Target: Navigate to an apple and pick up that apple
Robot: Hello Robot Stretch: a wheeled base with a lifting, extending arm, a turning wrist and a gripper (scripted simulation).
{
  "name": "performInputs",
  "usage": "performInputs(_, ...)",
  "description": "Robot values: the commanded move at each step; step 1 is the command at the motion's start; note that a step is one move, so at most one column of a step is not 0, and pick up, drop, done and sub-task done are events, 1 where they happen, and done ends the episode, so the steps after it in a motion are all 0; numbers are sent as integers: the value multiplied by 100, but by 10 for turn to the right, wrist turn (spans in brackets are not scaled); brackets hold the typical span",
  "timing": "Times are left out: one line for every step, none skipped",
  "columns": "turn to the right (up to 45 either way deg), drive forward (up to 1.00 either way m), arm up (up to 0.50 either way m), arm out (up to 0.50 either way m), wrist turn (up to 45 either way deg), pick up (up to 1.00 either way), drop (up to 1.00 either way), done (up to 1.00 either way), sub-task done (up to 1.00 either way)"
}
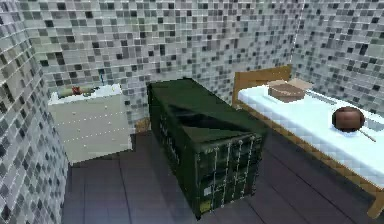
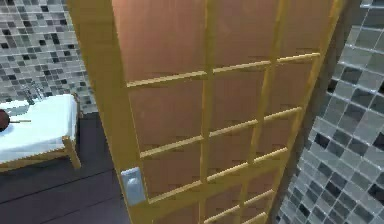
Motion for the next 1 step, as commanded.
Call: performInputs(0, 40, 0, 0, 0, 0, 0, 0, 0)
